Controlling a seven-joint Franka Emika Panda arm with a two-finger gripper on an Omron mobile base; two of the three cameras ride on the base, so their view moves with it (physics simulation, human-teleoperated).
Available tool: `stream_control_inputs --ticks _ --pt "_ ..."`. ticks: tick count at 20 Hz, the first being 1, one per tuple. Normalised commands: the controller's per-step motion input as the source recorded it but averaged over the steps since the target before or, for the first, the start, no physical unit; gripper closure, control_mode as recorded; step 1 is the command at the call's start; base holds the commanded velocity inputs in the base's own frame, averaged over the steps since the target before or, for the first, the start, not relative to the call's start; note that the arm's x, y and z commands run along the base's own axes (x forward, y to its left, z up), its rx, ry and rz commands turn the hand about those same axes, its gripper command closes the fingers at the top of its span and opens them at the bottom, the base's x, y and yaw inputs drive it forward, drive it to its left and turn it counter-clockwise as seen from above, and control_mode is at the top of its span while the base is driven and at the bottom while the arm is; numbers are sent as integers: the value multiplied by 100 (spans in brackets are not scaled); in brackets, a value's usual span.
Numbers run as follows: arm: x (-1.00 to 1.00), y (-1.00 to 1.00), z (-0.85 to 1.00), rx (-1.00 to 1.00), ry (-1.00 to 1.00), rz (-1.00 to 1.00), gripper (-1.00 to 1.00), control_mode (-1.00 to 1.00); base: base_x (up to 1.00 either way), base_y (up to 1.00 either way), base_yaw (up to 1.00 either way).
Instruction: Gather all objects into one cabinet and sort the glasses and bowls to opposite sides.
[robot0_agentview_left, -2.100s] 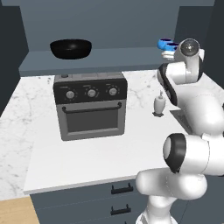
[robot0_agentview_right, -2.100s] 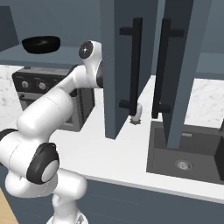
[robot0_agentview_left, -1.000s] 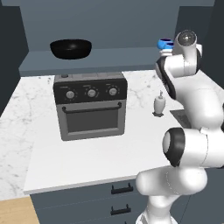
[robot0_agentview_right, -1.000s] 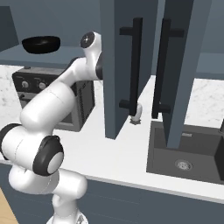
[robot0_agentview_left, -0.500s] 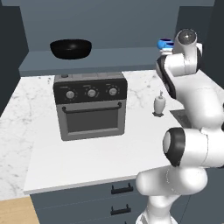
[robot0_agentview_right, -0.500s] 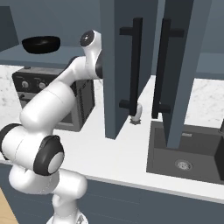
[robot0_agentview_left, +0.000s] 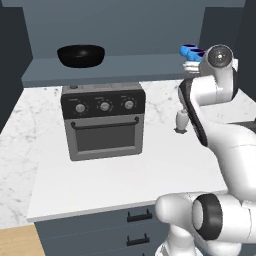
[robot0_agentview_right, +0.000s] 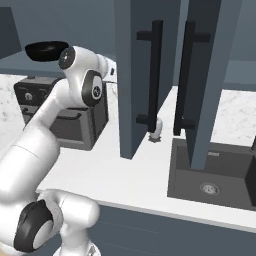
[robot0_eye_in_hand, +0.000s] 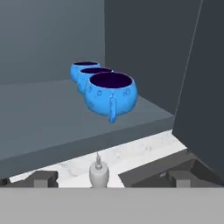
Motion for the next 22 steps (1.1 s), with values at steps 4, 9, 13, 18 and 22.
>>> stream_control_inputs --ticks 4,9,13,18,22 --pt "-56 84 9 -1 -6 6 -100 -100 0 0 0" --pt "-60 39 37 0 6 17 -100 -100 0 0 0" --pt "-57 65 52 0 6 14 -100 -100 0 0 0" --pt "-81 78 51 0 9 9 -100 -100 0 0 0" --pt "-99 51 41 0 7 8 -100 -100 0 0 0"
